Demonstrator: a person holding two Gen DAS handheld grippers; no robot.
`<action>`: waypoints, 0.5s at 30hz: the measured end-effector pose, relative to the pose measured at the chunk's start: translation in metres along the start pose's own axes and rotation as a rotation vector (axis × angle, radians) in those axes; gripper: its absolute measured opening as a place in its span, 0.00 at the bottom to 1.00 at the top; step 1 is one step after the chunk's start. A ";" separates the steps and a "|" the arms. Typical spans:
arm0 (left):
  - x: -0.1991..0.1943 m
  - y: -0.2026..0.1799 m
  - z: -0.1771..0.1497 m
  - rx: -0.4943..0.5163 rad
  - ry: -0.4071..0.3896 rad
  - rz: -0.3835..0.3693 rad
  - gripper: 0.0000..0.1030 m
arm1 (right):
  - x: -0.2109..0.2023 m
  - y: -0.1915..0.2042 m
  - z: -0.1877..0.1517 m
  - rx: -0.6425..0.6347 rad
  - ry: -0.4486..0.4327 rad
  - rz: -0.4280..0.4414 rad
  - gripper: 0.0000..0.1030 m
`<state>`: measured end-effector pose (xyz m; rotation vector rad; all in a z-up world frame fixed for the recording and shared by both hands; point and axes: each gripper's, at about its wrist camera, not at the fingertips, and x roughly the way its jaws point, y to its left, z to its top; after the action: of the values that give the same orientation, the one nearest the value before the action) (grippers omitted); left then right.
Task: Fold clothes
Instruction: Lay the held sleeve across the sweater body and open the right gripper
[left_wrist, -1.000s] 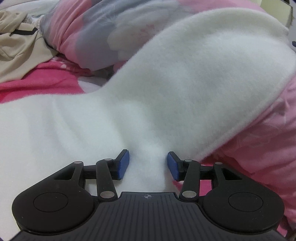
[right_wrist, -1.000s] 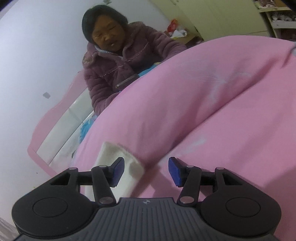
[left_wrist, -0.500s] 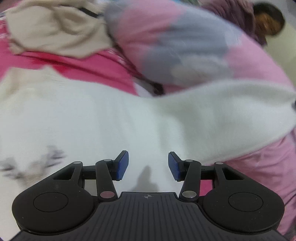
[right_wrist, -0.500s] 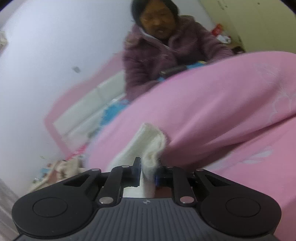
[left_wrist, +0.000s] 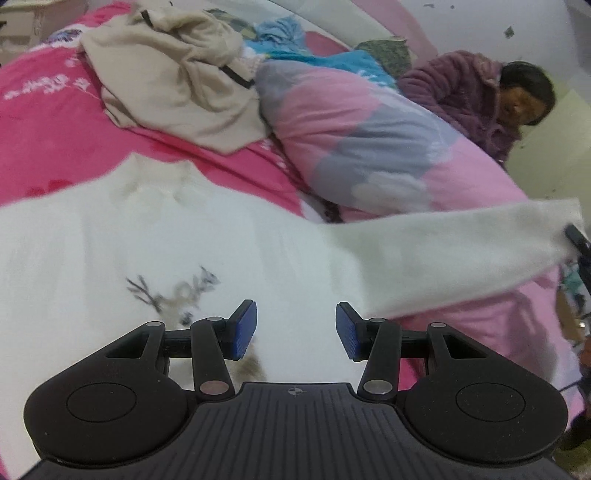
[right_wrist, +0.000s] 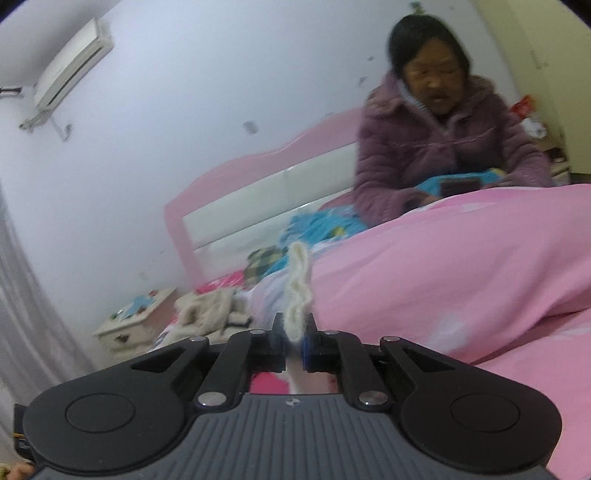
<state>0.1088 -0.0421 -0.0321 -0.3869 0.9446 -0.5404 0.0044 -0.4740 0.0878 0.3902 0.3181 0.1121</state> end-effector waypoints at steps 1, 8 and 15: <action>0.001 -0.002 -0.004 0.001 0.000 -0.016 0.46 | -0.003 0.008 -0.001 -0.012 0.012 0.023 0.09; -0.001 0.003 -0.026 -0.066 0.041 -0.095 0.46 | -0.025 0.094 -0.036 -0.172 0.160 0.225 0.09; -0.010 0.028 -0.039 -0.099 0.079 -0.090 0.46 | -0.023 0.161 -0.107 -0.338 0.423 0.408 0.09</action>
<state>0.0789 -0.0163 -0.0614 -0.5022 1.0367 -0.5961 -0.0598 -0.2916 0.0630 0.0866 0.6230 0.6455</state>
